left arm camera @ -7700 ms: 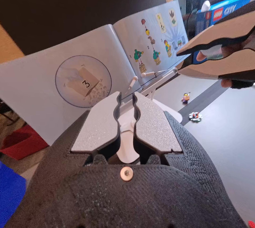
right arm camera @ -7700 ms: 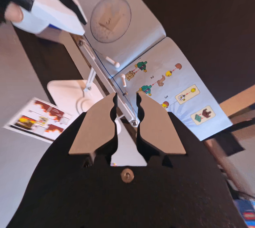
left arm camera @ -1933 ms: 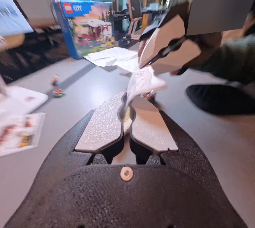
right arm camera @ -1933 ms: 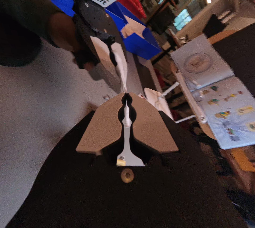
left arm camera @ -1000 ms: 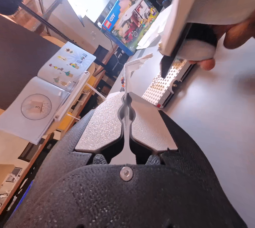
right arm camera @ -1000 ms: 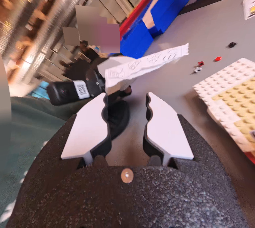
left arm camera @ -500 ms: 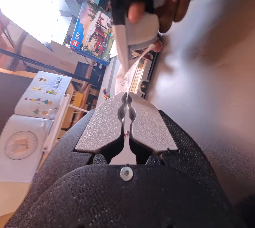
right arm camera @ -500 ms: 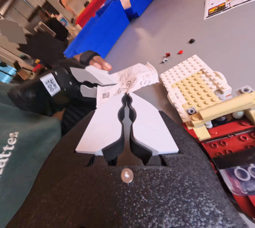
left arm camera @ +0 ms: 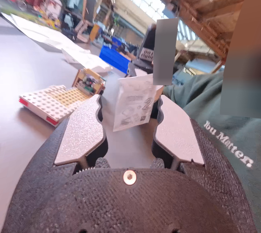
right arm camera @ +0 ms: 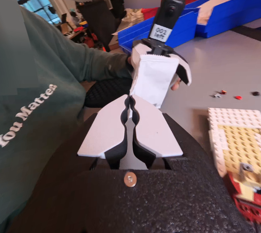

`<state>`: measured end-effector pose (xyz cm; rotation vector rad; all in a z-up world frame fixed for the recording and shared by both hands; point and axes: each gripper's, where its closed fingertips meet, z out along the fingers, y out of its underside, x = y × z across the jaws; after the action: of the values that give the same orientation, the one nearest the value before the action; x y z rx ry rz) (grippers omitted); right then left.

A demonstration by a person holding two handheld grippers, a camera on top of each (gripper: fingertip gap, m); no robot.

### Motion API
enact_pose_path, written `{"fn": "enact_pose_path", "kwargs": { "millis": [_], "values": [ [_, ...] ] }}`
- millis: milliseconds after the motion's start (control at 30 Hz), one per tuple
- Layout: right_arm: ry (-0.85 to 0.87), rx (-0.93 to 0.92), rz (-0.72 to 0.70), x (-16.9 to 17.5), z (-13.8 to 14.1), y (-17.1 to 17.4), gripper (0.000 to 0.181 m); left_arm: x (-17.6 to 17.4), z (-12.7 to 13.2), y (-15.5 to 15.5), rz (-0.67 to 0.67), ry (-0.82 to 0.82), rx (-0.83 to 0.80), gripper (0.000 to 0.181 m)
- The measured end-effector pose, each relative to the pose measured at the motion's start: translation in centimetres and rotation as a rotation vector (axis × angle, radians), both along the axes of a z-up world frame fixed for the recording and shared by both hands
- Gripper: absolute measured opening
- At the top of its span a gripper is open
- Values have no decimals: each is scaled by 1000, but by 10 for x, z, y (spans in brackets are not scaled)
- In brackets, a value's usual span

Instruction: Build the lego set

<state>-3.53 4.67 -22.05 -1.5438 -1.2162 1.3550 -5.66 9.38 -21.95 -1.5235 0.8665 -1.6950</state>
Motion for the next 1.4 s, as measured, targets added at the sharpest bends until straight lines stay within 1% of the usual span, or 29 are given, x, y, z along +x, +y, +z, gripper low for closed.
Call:
{"fn": "enact_pose_path", "kwargs": {
  "millis": [33,100,133,167,233,267,367,467,500,567,633,733,800,867,933,1000,1067,1133,1267,1400],
  "values": [
    [11,-3,40,-2,1,-7,0,4,-5,-8,-39,34,24,72],
    [-10,-2,44,-3,-2,-9,0,6,-1,-32,-160,10,61,40],
    [-25,0,34,-3,-4,-7,0,6,0,-37,-180,5,83,24],
    [-43,-5,2,-1,-7,-1,0,5,1,-37,-166,12,121,12],
    [-71,-14,-92,3,-13,16,0,4,-2,-26,-81,56,170,1],
    [-83,-9,-132,5,-15,24,0,6,-5,-21,-40,86,170,0],
    [-94,61,-166,6,-19,28,1,8,-8,-18,-5,124,181,0],
    [-67,53,-120,0,-19,20,24,11,-6,-25,-46,113,172,0],
    [-69,47,-103,-1,-20,18,23,12,-7,-29,-63,117,176,0],
    [-76,76,-99,-1,-22,17,7,16,-10,-33,-71,131,191,0],
    [-106,106,-136,0,-24,22,1,17,-12,-27,-34,148,200,0],
    [-155,88,-221,1,-30,33,3,17,-17,-19,20,184,208,0],
    [-126,56,-227,3,-29,35,9,15,-17,-18,30,188,215,0],
    [-63,10,-185,7,-25,35,9,14,-19,-17,29,195,207,0],
    [-16,-44,-96,10,-22,28,5,15,-19,-19,15,183,196,0],
    [-6,-30,-30,10,-22,20,3,17,-20,-23,9,198,220,0],
    [-4,-12,-4,8,-23,16,4,17,-23,-22,18,215,230,0],
    [-1,-6,-40,6,-25,22,3,15,-25,-17,43,225,223,0],
    [-31,7,-193,6,-29,48,0,9,-25,-6,95,233,205,0],
    [-157,95,-323,5,-39,61,0,13,-32,-8,103,289,232,0]
  ]
}}
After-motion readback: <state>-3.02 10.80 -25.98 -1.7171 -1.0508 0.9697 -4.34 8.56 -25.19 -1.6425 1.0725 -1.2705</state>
